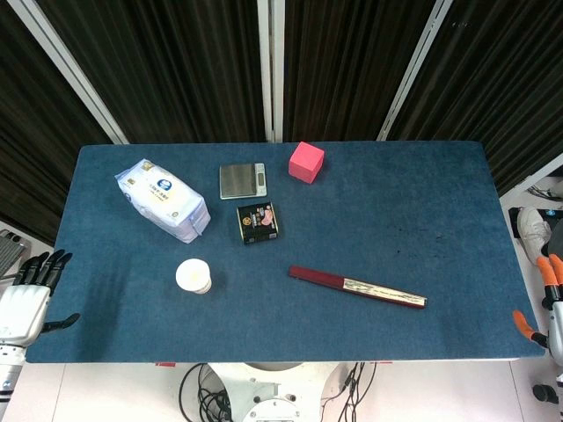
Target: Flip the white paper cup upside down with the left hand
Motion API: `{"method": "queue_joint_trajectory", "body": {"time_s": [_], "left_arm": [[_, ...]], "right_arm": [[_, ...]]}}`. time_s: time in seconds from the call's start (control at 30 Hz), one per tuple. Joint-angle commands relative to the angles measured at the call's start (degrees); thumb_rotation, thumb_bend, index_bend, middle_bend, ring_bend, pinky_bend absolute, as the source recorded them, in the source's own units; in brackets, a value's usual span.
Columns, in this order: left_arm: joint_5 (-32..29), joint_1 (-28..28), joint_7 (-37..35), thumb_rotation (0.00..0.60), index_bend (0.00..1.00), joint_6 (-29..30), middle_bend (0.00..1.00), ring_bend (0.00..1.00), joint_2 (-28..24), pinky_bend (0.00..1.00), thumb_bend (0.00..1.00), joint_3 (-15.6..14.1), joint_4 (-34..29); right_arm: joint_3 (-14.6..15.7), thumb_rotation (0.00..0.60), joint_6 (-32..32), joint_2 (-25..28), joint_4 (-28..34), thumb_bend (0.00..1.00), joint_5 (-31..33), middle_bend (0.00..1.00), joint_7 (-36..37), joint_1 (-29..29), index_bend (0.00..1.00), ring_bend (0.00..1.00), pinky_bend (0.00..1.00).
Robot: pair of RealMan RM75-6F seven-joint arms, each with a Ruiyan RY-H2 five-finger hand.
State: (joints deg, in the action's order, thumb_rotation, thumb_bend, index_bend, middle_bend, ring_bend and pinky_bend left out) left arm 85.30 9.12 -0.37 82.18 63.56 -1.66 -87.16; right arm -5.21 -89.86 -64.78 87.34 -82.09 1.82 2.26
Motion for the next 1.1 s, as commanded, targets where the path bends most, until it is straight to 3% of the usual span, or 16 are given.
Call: {"method": "queue_joint_trajectory", "body": {"time_s": [0.03,0.7,1.1], "left_arm": [[-0.58,0.43,0.60,0.600,0.00,-0.86,0.02,0.00,0.17,0.07,0.06,0.54,0.24],[2.32,2.98,1.65,0.600,0.00,-4.21,0.03,0.00,-0.83,0.09,0.05,1.36,-3.85],[6.79,9.95,9.82,0.600,0.00,-10.73,0.03,0.00,0.29,0.12,0.06,2.89,-10.44]], "right_arm": [[0.10,0.600,-0.16,0.02,0.01,0.18,-0.26,0.00,-0.20,0.08,0.00,0.00,0.00],[0.50,0.600,-0.72,0.20,0.52,0.19,-0.93,0.00,0.09,0.72,0.00,0.00,0.00],[0.19,0.600,0.80,0.54,0.58,0.19,-0.28,0.00,0.69,0.11,0.00,0.00,0.00]]}}
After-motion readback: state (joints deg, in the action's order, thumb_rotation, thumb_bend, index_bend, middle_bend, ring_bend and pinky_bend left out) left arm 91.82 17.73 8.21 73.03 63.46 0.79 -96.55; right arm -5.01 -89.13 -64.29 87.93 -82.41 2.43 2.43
